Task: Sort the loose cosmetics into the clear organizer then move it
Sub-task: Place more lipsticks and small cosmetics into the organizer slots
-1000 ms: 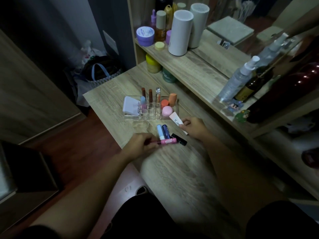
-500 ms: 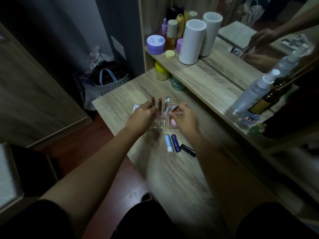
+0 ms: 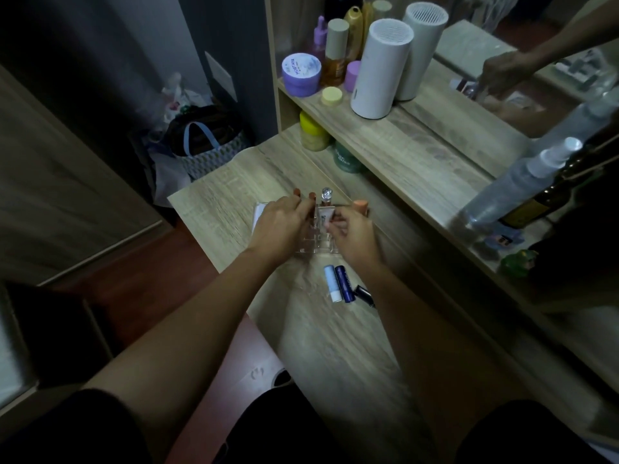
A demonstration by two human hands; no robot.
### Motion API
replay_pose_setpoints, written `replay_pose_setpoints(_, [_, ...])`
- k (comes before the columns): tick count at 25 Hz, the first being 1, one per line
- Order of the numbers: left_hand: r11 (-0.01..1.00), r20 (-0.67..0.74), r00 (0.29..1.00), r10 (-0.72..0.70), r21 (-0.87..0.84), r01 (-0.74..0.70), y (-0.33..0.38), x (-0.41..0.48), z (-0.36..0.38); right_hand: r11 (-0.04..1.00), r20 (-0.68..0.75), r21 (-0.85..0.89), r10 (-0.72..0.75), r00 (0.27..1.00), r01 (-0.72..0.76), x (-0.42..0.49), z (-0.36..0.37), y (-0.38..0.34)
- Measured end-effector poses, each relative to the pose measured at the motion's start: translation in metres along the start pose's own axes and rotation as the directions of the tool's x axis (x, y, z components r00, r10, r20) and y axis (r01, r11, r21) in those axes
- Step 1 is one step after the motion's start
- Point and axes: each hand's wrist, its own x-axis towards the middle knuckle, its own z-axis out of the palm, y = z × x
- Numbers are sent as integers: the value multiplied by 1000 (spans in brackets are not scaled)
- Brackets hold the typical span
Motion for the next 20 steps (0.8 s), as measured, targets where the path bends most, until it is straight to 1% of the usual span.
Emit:
replay_pose_setpoints(3, [987, -19, 992, -124, -102, 121, -2, 4, 3, 996, 18, -63, 65, 998, -63, -2, 3, 4])
replay_pose_setpoints(5, [980, -16, 990, -140, -144, 136, -2, 4, 6, 995, 24, -77, 59, 998, -57, -3, 5, 5])
replay_pose_setpoints(7, [981, -12, 992, -128, -150, 125, -3, 5, 7, 997, 21, -69, 37, 999, -36, -3, 4, 4])
replay_pose_setpoints(10, [978, -13, 993, -120, -175, 115, -3, 6, 5, 994, 33, -109, 20, 999, -16, -4, 3, 2])
replay_pose_setpoints(14, [956, -66, 996, -66, -289, 44, 0, -8, 0, 992, 39, -130, 5, 999, 0, -8, -5, 0])
replay_pose_setpoints(17, [933, -114, 991, -72, -359, 26, 4, -31, 2, 985, 1, -166, -55, 999, 54, -21, -19, 6])
replay_pose_setpoints(19, [931, -101, 993, -59, -365, 18, 8, -49, 10, 970, -26, -226, -99, 995, 91, -33, -30, 14])
replay_pose_setpoints(20, [933, -63, 998, -26, -361, 2, 10, -56, 16, 962, -16, -258, -97, 995, 90, -39, -34, 19])
